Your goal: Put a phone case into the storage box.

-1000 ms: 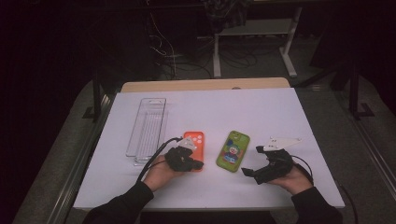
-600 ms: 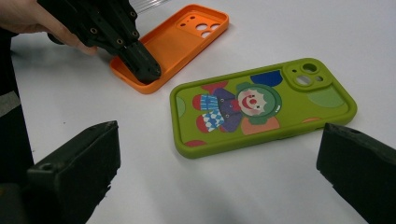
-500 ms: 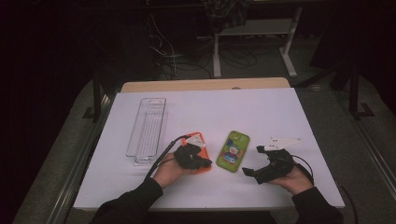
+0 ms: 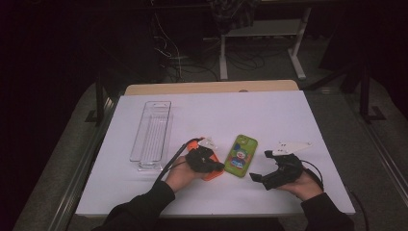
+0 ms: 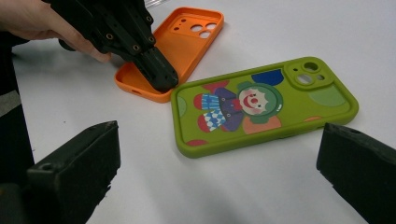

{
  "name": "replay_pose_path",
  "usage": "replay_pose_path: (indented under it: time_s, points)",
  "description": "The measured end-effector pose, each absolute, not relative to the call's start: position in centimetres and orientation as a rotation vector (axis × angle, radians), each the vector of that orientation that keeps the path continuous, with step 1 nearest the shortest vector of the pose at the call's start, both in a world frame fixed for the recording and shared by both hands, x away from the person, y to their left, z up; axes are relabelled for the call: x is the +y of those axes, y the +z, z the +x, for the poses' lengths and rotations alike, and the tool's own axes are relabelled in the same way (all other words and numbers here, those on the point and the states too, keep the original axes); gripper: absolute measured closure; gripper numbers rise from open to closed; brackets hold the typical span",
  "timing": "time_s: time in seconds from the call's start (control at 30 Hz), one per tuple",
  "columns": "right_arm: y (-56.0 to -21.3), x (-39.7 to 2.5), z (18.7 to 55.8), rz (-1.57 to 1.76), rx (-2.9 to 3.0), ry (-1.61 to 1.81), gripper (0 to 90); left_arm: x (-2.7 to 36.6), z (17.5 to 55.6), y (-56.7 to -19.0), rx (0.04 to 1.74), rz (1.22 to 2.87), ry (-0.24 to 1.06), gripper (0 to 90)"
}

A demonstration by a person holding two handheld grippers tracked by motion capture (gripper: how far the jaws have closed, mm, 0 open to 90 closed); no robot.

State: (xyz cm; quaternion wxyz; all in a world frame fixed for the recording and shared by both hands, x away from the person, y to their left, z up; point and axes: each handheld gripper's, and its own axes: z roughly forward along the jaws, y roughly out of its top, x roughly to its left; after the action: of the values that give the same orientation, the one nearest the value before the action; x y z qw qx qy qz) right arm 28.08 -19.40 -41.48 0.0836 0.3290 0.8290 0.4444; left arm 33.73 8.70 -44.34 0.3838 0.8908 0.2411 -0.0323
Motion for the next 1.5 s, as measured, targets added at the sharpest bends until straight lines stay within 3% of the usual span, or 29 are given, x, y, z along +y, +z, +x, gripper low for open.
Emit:
replay_pose_path:
  time_s: [0.57,0.73,0.8,0.83,0.93,1.13,1.27,1.4,1.5]
  points:
    - [-41.5,-19.4,28.1,0.985,2.471,1.328,0.0,8.9,33.4,-43.3,0.577,2.258,-0.063,90.0]
    - [-41.5,-19.4,28.0,0.984,2.473,1.326,0.0,10.7,32.8,-41.4,0.554,2.228,-0.044,76.7]
    - [-41.5,-19.3,28.0,0.996,2.476,1.322,0.0,11.6,32.7,-40.7,0.541,2.221,-0.032,62.4]
    - [-41.5,-19.3,28.0,0.996,2.476,1.322,0.0,11.9,32.6,-40.5,0.546,2.215,-0.029,62.4]
    - [-41.5,-19.2,28.0,0.996,2.478,1.315,0.0,13.6,32.5,-39.7,0.515,2.225,-0.001,45.3]
    - [-41.7,-19.1,28.1,0.988,2.479,1.305,0.0,16.6,32.3,-38.6,0.526,2.168,0.031,32.0]
    - [-41.7,-19.0,28.0,0.990,2.484,1.305,0.0,18.6,32.3,-38.2,0.535,2.149,0.081,16.3]
    - [-41.7,-19.0,28.0,0.995,2.483,1.308,0.0,20.4,32.1,-38.0,0.553,2.122,0.117,11.1]
    - [-41.8,-19.0,28.0,0.996,2.484,1.305,0.0,21.5,32.1,-38.1,0.562,2.112,0.138,2.2]
